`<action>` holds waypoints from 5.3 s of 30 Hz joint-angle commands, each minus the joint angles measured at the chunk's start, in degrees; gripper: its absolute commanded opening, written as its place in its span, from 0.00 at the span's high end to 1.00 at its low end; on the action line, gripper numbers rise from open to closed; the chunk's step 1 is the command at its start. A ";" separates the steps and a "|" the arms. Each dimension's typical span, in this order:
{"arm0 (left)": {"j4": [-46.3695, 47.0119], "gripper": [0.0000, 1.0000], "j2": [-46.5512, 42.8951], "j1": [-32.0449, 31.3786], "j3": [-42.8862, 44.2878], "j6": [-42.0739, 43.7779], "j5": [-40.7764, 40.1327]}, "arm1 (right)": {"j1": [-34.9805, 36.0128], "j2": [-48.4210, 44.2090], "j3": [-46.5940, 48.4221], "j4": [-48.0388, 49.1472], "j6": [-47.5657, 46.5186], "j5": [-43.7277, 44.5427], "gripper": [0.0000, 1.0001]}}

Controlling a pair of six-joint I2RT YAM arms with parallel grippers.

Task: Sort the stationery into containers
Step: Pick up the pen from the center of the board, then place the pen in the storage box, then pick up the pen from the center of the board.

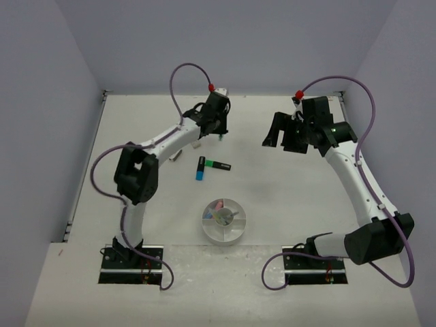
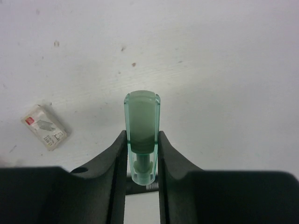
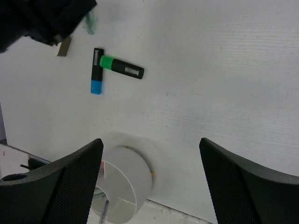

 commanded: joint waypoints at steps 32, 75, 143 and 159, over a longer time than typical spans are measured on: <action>35.66 1.00 -56.70 -10.37 -65.74 -0.48 29.04 | 0.13 -14.77 -11.32 3.33 -1.65 -6.75 0.01; 11.26 0.34 -55.95 -11.83 -54.71 -2.84 5.25 | 0.04 -12.24 -7.11 3.82 -0.29 -6.09 0.01; 5.82 1.00 -38.04 -12.20 -20.27 -65.81 -0.46 | 25.27 -13.37 -9.30 26.58 18.20 9.11 0.37; 5.94 1.00 -39.77 -13.87 -24.75 -66.31 2.14 | 25.27 -13.90 -9.13 27.35 15.36 12.30 0.61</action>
